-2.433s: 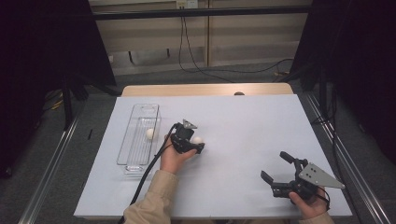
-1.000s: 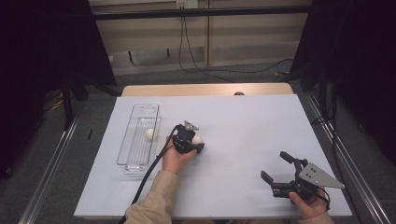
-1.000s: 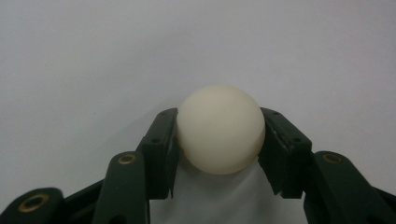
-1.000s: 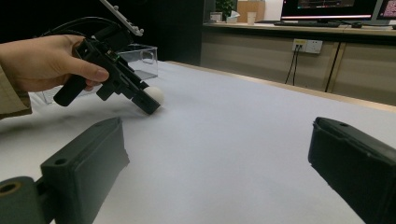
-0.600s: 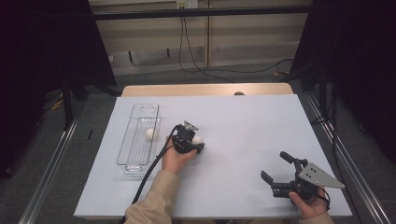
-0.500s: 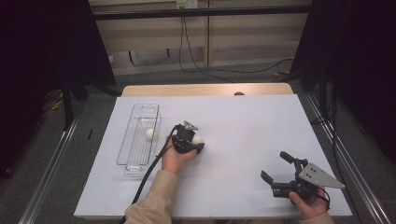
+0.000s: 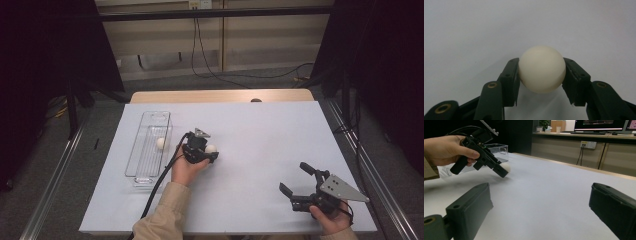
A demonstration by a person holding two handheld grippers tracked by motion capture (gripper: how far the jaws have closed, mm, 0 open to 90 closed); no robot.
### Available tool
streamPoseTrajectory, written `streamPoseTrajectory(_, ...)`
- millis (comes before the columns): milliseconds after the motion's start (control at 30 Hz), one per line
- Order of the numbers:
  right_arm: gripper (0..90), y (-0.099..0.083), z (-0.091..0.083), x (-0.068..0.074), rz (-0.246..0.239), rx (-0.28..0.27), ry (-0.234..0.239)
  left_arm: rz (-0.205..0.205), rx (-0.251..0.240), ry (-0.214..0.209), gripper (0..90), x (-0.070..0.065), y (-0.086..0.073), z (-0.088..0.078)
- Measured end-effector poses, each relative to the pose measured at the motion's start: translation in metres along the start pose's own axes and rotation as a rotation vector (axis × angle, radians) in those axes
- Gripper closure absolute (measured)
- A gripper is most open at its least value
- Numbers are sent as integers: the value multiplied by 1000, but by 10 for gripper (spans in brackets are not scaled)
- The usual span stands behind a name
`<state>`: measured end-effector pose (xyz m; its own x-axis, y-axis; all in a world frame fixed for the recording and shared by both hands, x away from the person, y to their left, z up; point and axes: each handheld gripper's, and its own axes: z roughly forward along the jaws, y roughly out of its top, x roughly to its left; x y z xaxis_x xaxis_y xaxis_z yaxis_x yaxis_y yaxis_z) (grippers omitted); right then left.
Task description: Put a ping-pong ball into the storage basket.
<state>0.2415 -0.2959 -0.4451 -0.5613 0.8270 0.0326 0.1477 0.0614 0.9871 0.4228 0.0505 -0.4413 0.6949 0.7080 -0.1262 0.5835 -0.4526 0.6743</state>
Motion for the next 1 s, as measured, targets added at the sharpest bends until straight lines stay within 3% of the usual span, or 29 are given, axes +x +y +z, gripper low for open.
streamPoseTrajectory(1000,33,0,0,0,1,0,1,-27,-46,-16,509,8,9,-28)
